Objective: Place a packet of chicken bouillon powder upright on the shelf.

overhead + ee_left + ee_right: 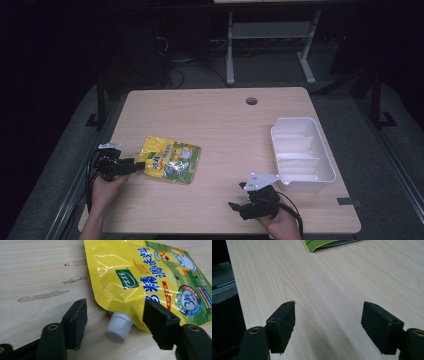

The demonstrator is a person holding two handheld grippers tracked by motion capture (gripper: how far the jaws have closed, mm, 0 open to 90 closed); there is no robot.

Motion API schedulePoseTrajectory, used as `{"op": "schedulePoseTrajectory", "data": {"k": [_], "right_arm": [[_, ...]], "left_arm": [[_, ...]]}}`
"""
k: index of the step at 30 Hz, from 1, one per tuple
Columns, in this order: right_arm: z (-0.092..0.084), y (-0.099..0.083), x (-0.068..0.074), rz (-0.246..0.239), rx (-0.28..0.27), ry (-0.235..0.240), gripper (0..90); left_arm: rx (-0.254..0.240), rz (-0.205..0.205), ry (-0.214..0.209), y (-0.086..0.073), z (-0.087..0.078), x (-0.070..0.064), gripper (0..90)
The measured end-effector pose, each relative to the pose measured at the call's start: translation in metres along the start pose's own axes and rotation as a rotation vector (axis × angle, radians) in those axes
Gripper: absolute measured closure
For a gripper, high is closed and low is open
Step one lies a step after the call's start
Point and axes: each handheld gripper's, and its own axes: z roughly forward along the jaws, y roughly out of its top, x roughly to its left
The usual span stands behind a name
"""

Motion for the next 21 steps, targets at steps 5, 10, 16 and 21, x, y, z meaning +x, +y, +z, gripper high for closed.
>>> {"op": "schedulePoseTrajectory", "data": {"k": [5,10,16,21], "right_arm": [[-0.0016,-0.0001,0.0002,-0.002,-0.009,0.001,26.4],[-0.0032,0.0003,0.0007,-0.004,-0.021,0.003,26.4],[-0.0025,0.001,0.0026,-0.009,-0.024,0.006,26.4],[-0.003,0.0012,0.0033,-0.012,-0.029,0.008,26.4]], "left_arm": [[0.006,0.0,-0.021,0.0,0.0015,-0.0013,40.8],[0.018,0.001,-0.019,-0.0002,0.0028,-0.0015,42.1],[0.017,0.009,-0.009,-0.0009,0.003,-0.0014,46.2],[0.026,0.02,-0.01,-0.0014,0.0042,-0.0028,52.0]]}}
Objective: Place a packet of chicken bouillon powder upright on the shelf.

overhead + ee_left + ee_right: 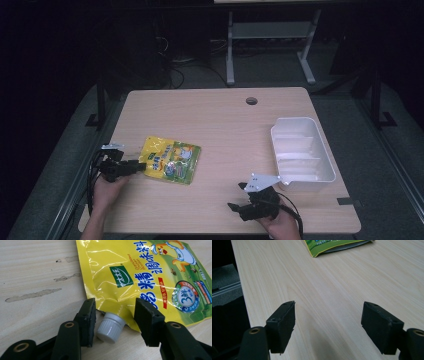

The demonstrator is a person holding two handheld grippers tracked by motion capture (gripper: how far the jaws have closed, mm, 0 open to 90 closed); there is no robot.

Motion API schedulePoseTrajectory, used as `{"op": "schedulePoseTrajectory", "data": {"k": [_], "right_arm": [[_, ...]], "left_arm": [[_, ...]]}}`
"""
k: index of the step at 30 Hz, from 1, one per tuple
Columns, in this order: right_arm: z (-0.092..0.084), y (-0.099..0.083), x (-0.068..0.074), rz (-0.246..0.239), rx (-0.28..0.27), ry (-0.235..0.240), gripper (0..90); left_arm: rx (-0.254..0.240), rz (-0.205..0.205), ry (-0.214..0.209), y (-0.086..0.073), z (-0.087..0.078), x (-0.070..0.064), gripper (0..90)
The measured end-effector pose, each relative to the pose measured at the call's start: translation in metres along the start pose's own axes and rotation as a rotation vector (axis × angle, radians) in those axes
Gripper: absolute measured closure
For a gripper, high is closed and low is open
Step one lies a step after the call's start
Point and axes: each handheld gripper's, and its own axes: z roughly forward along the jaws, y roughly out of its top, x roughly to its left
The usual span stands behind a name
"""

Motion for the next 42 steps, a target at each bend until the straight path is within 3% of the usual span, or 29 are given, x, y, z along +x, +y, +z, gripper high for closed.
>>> {"op": "schedulePoseTrajectory", "data": {"k": [12,18,22,23,28,31,32,35,38,39,42], "right_arm": [[0.0,0.0,0.002,-0.003,-0.002,0.003,26.3],[0.0,0.001,0.002,-0.004,-0.003,0.006,26.4],[0.003,0.008,0.0,0.019,-0.018,0.033,26.4],[0.009,0.017,0.001,-0.001,0.005,0.022,28.4],[0.024,0.039,-0.001,-0.02,0.011,0.012,34.1],[0.047,0.065,-0.003,-0.04,0.028,0.016,39.8],[0.047,0.065,-0.003,-0.04,0.028,0.016,39.8],[0.068,0.084,-0.001,-0.058,0.053,0.033,42.4],[0.074,0.091,0.0,-0.065,0.051,0.046,42.3],[0.074,0.092,0.0,-0.072,0.05,0.047,42.3],[0.072,0.091,0.001,-0.078,0.049,0.053,42.3]], "left_arm": [[-0.022,0.022,-0.008,0.0,-0.002,-0.002,63.8],[-0.025,0.019,-0.005,0.0,-0.002,-0.002,63.4],[-0.027,0.021,0.014,0.001,-0.002,-0.003,60.0],[-0.031,0.025,0.018,0.001,-0.003,-0.003,59.7],[-0.041,0.025,0.028,0.001,-0.004,-0.003,59.5],[-0.054,0.018,0.022,0.002,-0.005,-0.002,58.4],[-0.054,0.018,0.022,0.002,-0.005,-0.002,57.6],[-0.063,-0.007,0.015,0.003,-0.004,0.002,53.8],[-0.067,-0.017,0.029,0.003,-0.003,0.005,51.5],[-0.073,-0.052,0.001,0.004,-0.001,0.01,51.4],[-0.076,-0.069,-0.013,0.004,0.002,0.014,51.4]]}}
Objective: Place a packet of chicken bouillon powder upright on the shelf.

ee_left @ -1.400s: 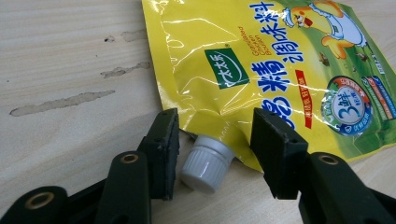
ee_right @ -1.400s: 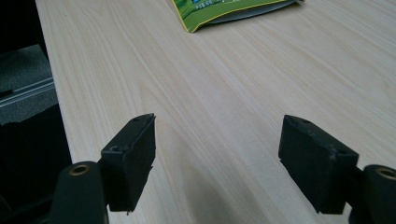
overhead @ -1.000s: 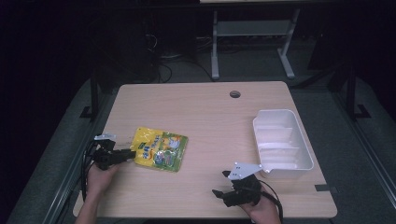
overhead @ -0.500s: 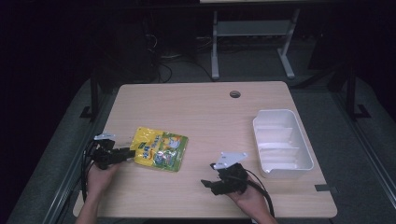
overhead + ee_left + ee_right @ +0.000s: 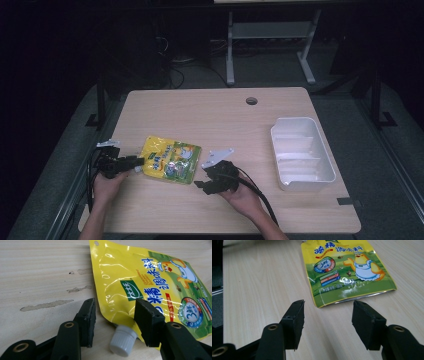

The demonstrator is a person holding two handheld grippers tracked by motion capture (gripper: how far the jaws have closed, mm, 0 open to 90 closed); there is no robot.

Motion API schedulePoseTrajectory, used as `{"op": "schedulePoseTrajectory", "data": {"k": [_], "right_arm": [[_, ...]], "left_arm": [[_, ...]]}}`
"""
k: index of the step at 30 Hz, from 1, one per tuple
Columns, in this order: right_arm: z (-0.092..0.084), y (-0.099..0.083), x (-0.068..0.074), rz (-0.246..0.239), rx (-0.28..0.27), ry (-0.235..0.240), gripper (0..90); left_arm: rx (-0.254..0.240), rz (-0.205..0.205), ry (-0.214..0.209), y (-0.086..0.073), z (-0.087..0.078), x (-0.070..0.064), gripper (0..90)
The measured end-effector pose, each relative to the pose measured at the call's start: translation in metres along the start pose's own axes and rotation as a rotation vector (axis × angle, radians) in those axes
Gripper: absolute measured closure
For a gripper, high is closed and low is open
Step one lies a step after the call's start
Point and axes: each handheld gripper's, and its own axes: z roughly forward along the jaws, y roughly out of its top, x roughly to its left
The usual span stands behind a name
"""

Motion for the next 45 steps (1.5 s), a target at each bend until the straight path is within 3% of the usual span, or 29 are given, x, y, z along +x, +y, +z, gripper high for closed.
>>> {"op": "schedulePoseTrajectory", "data": {"k": [4,5,8,10,14,20,23,26,27,28,29,34,35,41,45], "right_arm": [[-0.009,-0.008,0.003,-0.002,-0.011,0.01,43.6],[-0.011,-0.011,0.003,-0.001,-0.016,0.01,43.9],[-0.015,-0.016,0.003,0.002,-0.023,0.013,44.2],[-0.02,-0.022,0.003,0.002,-0.031,0.006,44.2],[-0.03,-0.032,-0.001,0.032,-0.059,0.0,44.6],[-0.037,-0.039,-0.005,0.06,-0.095,0.0,45.2],[-0.032,-0.038,-0.006,0.07,-0.098,0.006,46.8],[-0.022,-0.031,-0.01,0.092,-0.091,0.028,47.0],[-0.009,-0.022,-0.013,0.099,-0.072,0.028,47.3],[-0.009,-0.022,-0.013,0.099,-0.072,0.028,47.3],[0.005,-0.013,-0.016,0.097,-0.031,0.018,46.9],[0.026,-0.004,-0.022,0.089,0.019,-0.018,47.9],[0.033,-0.004,-0.025,0.091,0.042,-0.025,49.8],[0.033,-0.011,-0.023,0.079,0.073,-0.02,60.3],[0.025,-0.019,-0.02,0.07,0.09,-0.012,64.7]], "left_arm": [[0.011,-0.001,-0.014,0.002,0.005,0.0,52.1],[0.03,-0.005,0.005,0.007,0.006,0.0,49.7],[0.01,-0.007,-0.006,0.011,0.005,-0.002,50.4],[0.001,-0.005,0.009,0.013,0.006,-0.005,50.6],[0.022,-0.043,0.016,0.01,0.013,-0.003,48.2],[0.027,-0.026,0.029,0.01,0.014,-0.007,50.7],[0.032,-0.037,-0.032,0.01,0.016,-0.007,57.4],[0.03,-0.035,-0.052,0.01,0.019,-0.009,57.0],[0.028,-0.029,-0.06,0.011,0.021,-0.011,56.6],[0.028,-0.029,-0.06,0.011,0.021,-0.011,56.2],[0.028,-0.019,-0.078,0.011,0.022,-0.012,56.0],[0.03,-0.007,-0.102,0.012,0.027,-0.018,56.2],[0.057,0.015,-0.106,0.015,0.031,-0.023,56.1],[0.08,0.087,-0.115,0.018,0.037,-0.043,55.0],[0.102,0.1,-0.139,0.018,0.044,-0.053,54.5]]}}
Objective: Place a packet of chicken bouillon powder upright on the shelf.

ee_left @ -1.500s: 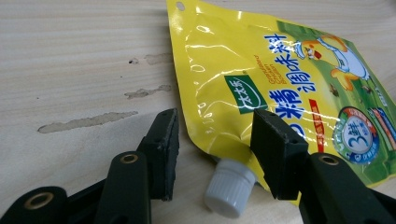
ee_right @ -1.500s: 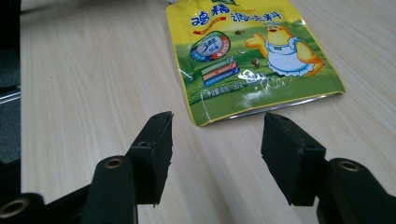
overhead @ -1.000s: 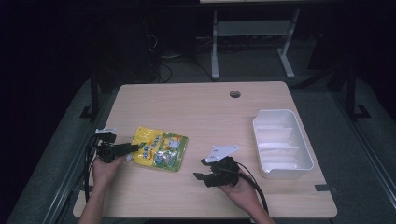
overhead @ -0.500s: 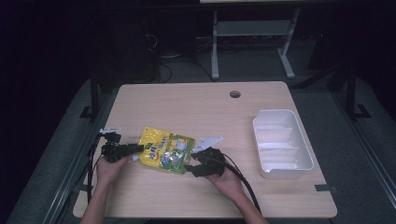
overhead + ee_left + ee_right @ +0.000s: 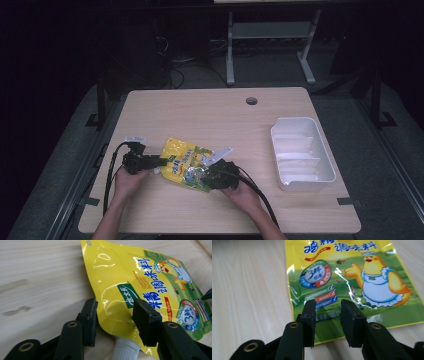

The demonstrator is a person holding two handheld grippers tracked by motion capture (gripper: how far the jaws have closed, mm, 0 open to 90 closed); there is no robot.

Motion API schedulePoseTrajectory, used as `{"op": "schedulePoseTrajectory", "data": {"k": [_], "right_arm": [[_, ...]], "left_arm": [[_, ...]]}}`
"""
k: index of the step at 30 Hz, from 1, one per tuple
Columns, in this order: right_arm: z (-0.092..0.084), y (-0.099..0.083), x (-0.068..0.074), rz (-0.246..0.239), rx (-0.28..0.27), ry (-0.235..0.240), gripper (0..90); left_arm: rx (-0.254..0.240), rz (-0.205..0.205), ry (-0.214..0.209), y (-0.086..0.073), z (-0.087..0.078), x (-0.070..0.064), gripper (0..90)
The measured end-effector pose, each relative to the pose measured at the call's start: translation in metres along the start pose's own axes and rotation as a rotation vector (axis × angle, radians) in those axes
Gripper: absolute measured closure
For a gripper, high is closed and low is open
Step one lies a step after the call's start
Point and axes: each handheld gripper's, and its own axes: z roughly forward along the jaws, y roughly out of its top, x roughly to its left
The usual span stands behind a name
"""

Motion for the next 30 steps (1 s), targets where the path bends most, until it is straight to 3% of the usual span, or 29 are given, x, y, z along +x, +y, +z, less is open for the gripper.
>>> {"op": "schedulePoseTrajectory", "data": {"k": [6,13,17,22,26,27,29,30], "right_arm": [[-0.011,-0.012,0.007,-0.035,0.012,-0.014,67.6],[-0.012,-0.017,0.009,-0.038,-0.011,-0.035,69.6],[-0.012,-0.021,0.008,-0.024,-0.033,-0.033,73.1],[-0.011,-0.023,0.008,-0.018,-0.046,-0.033,73.7],[-0.011,-0.024,0.008,-0.019,-0.05,-0.035,75.6],[-0.011,-0.024,0.007,-0.018,-0.048,-0.035,76.2],[-0.011,-0.024,0.007,-0.008,-0.044,-0.031,76.9],[-0.012,-0.026,0.006,-0.004,-0.046,-0.027,77.8]], "left_arm": [[0.018,0.042,-0.02,0.002,0.006,-0.013,54.2],[0.026,0.01,-0.036,0.001,0.006,-0.008,53.3],[0.025,0.012,-0.019,0.001,0.006,-0.008,51.4],[0.017,0.007,-0.021,0.001,0.008,-0.011,57.6],[0.007,0.014,-0.023,0.0,0.006,-0.012,67.6],[-0.002,0.023,-0.007,0.0,0.005,-0.011,73.8],[-0.006,0.007,-0.023,-0.001,0.005,-0.01,79.3],[-0.014,-0.02,-0.052,-0.002,0.004,-0.006,80.7]]}}
